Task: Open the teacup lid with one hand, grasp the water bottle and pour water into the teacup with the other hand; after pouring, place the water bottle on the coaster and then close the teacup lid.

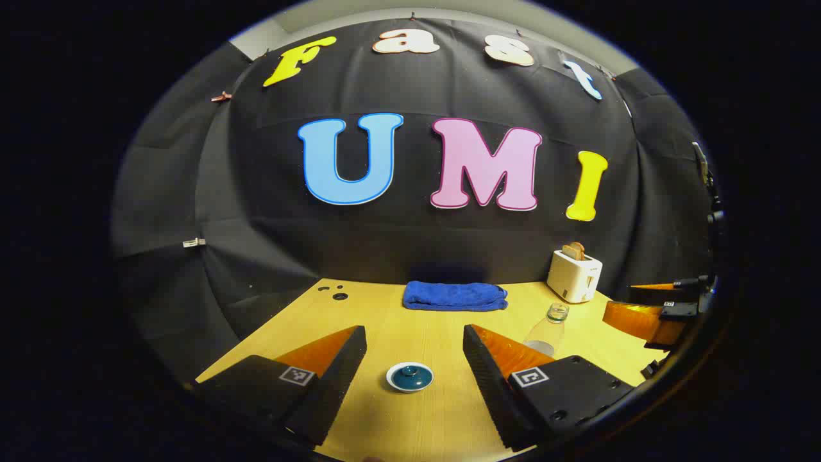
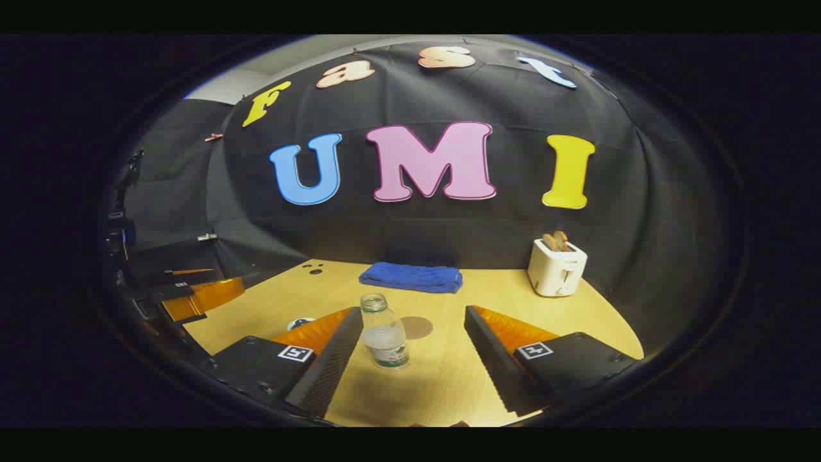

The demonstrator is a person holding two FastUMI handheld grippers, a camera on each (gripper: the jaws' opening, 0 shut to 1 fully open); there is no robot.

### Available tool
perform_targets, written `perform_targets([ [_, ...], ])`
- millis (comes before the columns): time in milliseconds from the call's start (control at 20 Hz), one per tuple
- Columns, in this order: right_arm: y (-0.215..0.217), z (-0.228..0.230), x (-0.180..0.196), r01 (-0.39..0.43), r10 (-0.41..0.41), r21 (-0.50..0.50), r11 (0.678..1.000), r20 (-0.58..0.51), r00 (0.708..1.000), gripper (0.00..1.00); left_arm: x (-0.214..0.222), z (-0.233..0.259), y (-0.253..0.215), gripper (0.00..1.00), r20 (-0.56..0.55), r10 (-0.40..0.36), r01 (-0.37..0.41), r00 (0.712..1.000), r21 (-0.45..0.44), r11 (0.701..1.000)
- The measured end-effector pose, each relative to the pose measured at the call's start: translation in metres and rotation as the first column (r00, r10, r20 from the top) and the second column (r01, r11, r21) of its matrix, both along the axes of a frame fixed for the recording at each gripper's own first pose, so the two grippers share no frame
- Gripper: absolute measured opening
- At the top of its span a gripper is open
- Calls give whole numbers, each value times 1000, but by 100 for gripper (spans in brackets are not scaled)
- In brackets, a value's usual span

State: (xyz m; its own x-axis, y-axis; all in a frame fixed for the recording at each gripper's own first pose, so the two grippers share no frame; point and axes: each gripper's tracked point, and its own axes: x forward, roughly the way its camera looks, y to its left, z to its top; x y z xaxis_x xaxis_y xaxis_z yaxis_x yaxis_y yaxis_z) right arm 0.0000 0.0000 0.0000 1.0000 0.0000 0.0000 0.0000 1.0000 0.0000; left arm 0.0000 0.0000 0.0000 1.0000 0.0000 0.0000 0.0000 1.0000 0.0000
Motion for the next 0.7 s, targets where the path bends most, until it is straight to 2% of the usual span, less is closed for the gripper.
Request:
perform_targets([
  [300,23,-12,6,-89,88,-33,996,-24,996,99,10,-18,-2,95,-20,9,-8,1000,47,999],
  [500,27,-12,10,-100,99,-53,994,-22,995,99,13,-29,-13,95,-49,-37,41,998,71,997],
  [700,27,-16,13,-105,103,-50,993,-31,994,99,20,-34,-9,97,-65,-34,37,997,48,998],
])
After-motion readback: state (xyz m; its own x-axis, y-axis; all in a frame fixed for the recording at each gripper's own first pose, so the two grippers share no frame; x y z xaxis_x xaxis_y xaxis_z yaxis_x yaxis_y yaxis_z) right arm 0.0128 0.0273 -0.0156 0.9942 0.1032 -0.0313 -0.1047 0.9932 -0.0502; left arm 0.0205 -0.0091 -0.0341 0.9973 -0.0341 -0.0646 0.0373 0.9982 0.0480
